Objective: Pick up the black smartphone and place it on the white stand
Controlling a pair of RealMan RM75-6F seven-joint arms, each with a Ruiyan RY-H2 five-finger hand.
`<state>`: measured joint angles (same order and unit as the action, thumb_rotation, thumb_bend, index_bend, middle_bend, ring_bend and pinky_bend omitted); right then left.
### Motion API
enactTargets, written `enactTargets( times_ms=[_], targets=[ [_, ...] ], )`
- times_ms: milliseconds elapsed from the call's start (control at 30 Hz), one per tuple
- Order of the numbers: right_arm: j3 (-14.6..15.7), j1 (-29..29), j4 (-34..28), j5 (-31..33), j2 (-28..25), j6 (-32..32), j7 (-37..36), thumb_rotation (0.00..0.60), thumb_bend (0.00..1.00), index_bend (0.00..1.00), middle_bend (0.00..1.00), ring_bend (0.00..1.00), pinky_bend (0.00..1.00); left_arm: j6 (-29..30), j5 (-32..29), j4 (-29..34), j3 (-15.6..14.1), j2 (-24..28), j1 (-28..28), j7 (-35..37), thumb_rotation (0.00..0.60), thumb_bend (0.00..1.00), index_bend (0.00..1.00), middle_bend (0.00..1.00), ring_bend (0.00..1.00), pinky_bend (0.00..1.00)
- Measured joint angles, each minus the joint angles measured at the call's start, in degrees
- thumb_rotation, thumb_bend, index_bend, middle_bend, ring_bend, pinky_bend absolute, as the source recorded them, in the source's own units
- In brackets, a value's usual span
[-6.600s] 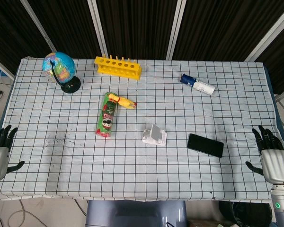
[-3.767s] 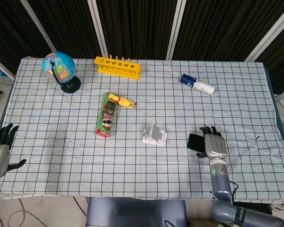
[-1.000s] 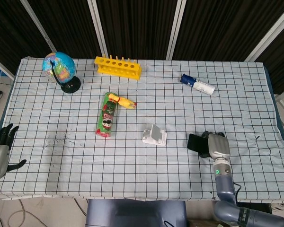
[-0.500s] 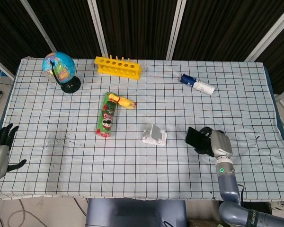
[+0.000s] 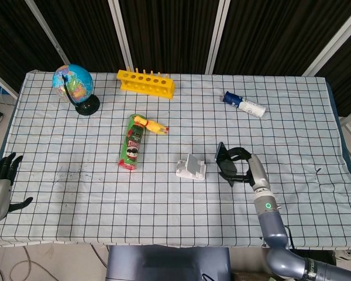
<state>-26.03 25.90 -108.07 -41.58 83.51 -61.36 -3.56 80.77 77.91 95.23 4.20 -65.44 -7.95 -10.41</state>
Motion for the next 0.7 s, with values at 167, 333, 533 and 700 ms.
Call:
enactTargets(
  times_ms=[167, 333, 533, 700],
  targets=[
    [-1.7, 0.5, 0.9, -1.4, 1.6, 4.0, -7.1, 0.6, 0.41, 0.82, 0.77, 0.35, 0.18, -0.3, -0.2, 0.1, 0.0, 0.1, -0.1, 0.1, 0.6, 0.0, 0.0, 0.0, 0.0, 0.0],
    [-2.2, 0.8, 3.8, -5.2, 4.2, 5.3, -12.7, 0.6, 0.41, 0.82, 0.77, 0.35, 0.18, -0.5, -0.4, 0.2, 0.0, 0.2, -0.1, 0.3, 0.6, 0.0, 0.0, 0.0, 0.0, 0.0],
    [-1.8, 0.8, 9.8, -12.2, 7.7, 5.0, -18.7, 0.6, 0.41, 0.82, 0.77, 0.35, 0.18, -0.9, -1.0, 0.4, 0.1, 0.3, -0.1, 0.5, 0.6, 0.0, 0.0, 0.0, 0.0, 0.0],
    [-0.5, 0.5, 14.7, -18.6, 10.8, 2.9, -23.9, 0.6, 0.41, 0.82, 0.77, 0.35, 0.18, -0.8, -1.3, 0.6, 0.2, 0.3, -0.1, 0.4, 0.6, 0.0, 0.0, 0.0, 0.0, 0.0]
  ],
)
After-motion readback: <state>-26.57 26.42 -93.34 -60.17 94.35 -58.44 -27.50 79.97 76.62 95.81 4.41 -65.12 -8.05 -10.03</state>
